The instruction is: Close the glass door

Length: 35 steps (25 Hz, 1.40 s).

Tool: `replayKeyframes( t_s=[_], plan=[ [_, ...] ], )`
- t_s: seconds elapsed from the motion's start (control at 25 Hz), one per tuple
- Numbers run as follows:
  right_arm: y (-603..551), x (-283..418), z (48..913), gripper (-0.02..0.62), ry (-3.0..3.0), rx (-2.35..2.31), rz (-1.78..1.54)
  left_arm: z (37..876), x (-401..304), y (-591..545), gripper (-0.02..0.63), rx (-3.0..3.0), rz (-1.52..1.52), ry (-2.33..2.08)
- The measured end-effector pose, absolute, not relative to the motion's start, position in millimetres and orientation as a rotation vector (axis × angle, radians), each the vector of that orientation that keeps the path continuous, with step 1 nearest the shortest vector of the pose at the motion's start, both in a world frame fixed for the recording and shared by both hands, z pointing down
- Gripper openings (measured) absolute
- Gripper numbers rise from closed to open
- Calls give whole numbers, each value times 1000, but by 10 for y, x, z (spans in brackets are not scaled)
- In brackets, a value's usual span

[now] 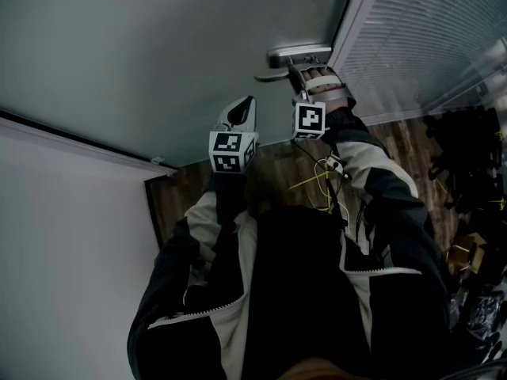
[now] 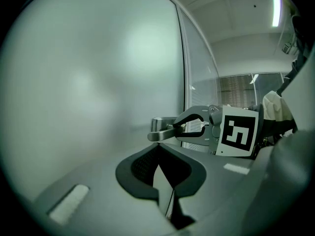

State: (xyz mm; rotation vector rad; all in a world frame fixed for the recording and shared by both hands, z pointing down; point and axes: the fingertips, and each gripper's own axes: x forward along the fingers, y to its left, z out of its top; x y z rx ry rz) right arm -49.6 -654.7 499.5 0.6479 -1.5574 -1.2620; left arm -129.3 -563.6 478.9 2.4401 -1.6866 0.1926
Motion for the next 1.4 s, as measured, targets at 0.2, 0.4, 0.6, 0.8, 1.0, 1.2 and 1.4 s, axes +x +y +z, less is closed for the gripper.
replayKeyframes(
  t_s=[0.2, 0.4, 0.6, 0.8, 1.0, 1.2, 1.4],
  plan=[
    [-6553, -554, 5027, 127, -1572, 643, -1278, 4832, -1305, -5691, 3, 2435, 180, -1711],
    [-6634, -598, 4958, 130, -1590, 638, -1277, 4783, -1323, -5803, 3, 2427, 188, -1717],
    [-6566, -561, 4955, 135, -1603, 651, -1276, 4812, -1270, -5763, 3, 2422, 178, -1729],
    [-6660, -529, 4968, 206, -1658, 639, -1195, 4707, -1214, -5854, 3, 2415, 181, -1717],
    [-6584, -388, 4763, 206, -1772, 712, -1077, 4632, -1208, -5928, 3, 2402, 188, -1707],
    [-6208, -75, 4218, 9, -2319, 1038, -504, 4529, -1104, -5936, 3, 2415, 150, -1700],
    [-6043, 625, 4091, 5, -2630, 1356, 209, 4346, -876, -5953, 3, 2438, 151, -1718]
  ],
)
